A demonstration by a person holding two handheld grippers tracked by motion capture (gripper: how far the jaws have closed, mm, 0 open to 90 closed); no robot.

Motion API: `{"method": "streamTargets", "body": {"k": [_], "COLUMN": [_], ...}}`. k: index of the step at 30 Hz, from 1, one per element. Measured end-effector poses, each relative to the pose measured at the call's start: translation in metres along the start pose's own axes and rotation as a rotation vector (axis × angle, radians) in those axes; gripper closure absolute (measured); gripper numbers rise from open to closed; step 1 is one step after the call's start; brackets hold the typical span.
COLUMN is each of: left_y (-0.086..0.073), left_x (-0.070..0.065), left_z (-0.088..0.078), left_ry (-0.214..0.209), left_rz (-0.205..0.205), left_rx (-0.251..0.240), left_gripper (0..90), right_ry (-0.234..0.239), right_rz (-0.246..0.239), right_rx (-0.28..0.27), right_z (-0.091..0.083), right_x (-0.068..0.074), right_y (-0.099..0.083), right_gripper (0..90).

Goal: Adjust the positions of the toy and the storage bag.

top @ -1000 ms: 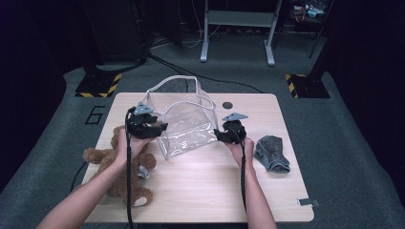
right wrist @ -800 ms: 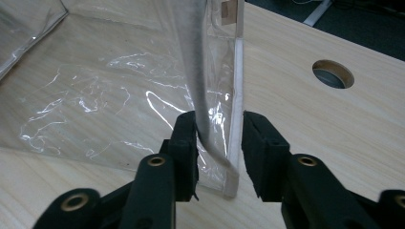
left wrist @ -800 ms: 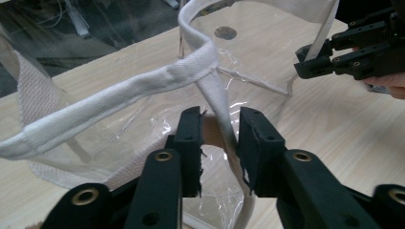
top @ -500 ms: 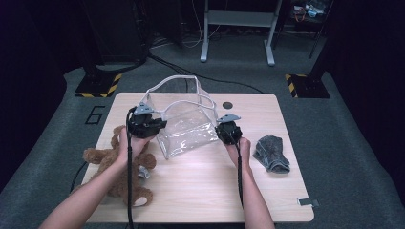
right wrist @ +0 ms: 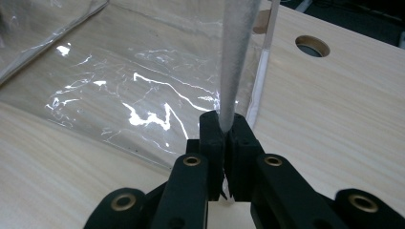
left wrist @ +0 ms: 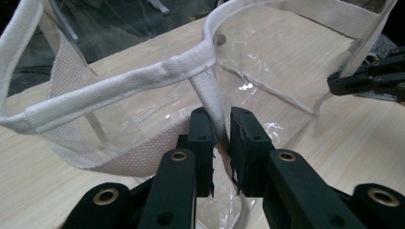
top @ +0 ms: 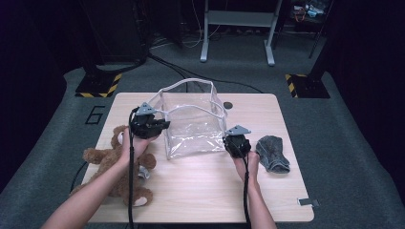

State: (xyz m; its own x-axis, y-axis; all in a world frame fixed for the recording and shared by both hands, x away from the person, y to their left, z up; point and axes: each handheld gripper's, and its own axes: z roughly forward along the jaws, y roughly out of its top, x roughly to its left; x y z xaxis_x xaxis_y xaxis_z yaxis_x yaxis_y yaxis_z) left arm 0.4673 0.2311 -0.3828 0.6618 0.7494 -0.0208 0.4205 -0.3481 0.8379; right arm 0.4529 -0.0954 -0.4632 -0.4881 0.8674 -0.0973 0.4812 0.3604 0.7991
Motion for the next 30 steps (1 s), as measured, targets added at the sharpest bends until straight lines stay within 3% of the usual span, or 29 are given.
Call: {"method": "streamTargets", "body": {"k": [8, 30], "left_y": [-0.002, -0.016], "left_x": [-0.005, -0.022], "left_z": [-0.004, -0.021], "left_ry": [-0.042, -0.087], "left_rz": [0.019, 0.055], "left_rx": [-0.012, -0.028], "left_gripper": [80.5, 81.8], "right_ry": [0.0, 0.006], "right_rz": [0.01, -0.008], "right_rx": [-0.023, -0.068], "right_z": [-0.02, -0.051], "right_x": [0.01, 0.023], "right_y": [-0.017, -0.044], "right_gripper": [86.8, 86.9]}}
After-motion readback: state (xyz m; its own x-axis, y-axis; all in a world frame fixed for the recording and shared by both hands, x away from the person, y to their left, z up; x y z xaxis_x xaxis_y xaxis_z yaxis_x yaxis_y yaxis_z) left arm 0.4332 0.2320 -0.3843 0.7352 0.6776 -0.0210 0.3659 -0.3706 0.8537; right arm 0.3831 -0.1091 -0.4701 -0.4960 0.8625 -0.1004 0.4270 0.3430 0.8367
